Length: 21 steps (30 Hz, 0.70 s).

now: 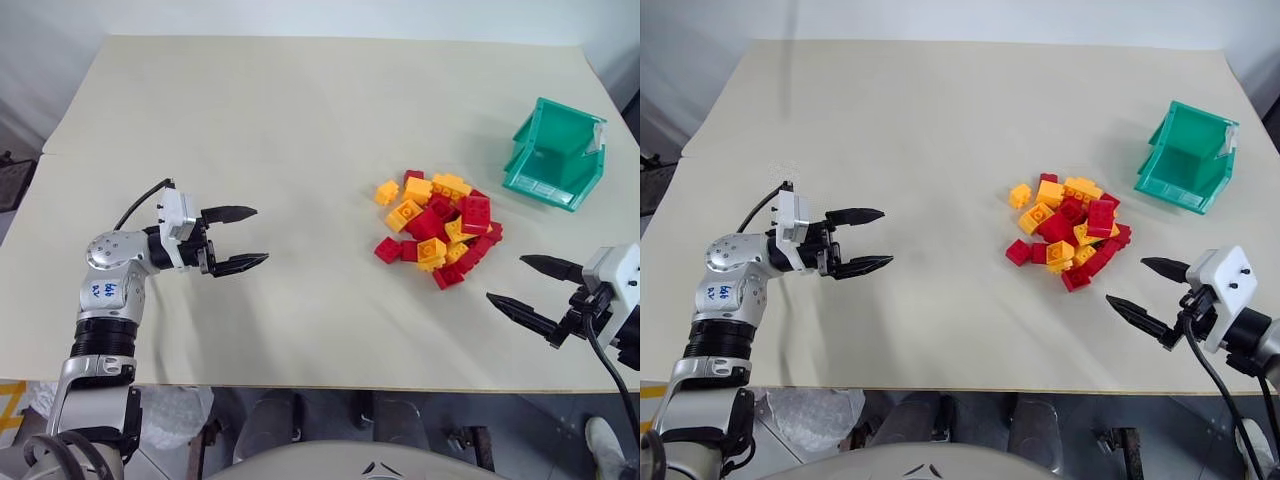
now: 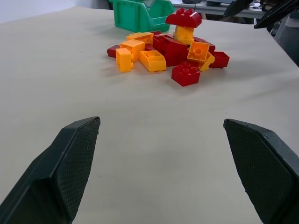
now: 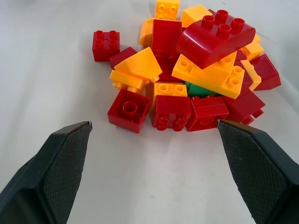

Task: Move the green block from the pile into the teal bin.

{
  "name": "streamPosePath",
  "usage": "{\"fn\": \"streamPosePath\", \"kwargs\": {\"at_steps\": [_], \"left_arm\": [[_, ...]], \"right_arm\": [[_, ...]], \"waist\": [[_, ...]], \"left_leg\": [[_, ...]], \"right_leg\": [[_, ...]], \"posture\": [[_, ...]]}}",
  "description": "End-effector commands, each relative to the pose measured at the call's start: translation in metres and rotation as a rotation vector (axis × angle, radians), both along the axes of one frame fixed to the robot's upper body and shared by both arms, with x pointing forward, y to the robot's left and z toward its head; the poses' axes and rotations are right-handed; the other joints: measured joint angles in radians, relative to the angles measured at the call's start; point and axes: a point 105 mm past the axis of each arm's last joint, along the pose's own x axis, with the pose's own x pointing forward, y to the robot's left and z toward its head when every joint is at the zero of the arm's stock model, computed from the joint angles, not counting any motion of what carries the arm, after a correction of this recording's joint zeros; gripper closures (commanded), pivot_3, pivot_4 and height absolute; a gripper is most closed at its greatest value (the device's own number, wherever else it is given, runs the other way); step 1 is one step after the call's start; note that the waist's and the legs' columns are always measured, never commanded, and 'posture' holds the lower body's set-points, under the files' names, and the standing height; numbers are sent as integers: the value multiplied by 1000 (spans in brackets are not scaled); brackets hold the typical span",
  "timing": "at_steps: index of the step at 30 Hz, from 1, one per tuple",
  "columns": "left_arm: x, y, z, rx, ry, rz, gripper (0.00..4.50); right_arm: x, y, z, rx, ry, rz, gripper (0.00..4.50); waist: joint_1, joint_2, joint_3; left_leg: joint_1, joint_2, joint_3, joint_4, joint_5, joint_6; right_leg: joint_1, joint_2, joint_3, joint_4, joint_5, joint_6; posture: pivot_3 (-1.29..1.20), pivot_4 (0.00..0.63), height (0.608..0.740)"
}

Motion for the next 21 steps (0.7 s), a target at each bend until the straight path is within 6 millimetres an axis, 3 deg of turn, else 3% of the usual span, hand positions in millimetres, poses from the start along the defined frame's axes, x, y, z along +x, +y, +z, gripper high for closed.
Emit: {"fn": "streamPosePath", "kwargs": {"at_steps": [1, 9, 12, 17, 21], "left_arm": [[6, -3, 10, -26, -11, 11, 0], [12, -4, 21, -67, -9, 41, 0], [10, -7, 19, -40, -11, 22, 0], [5, -10, 18, -31, -18, -36, 0], [3, -19, 16, -22, -29, -96, 0]], "right_arm": [[0, 2, 16, -10, -76, -13, 11], [1, 14, 21, -28, -90, -50, 11], [0, 35, 24, 2, -88, -12, 11], [4, 73, 34, 82, -141, 37, 1689], [15, 96, 24, 124, -100, 65, 3000]], "waist": [[2, 0, 0], [0, 0, 0], [0, 0, 0], [-2, 0, 0], [-1, 0, 0]], "left_leg": [[0, 0, 0, 0, 0, 0], [0, 0, 1, 0, -1, 0], [0, 0, 1, 0, -1, 0], [0, 1, 2, 0, -1, 0], [0, 1, 2, 0, -1, 0]], "right_leg": [[0, 0, 0, 0, 0, 0], [-1, 0, 1, -1, 0, 1], [-1, 0, 1, -1, 0, 1], [-1, 1, 2, 0, 0, 1], [-2, 1, 2, 0, 0, 1]], "posture": [[0, 150, 740], [0, 150, 740], [0, 150, 740], [0, 150, 740], [0, 150, 740]]}}
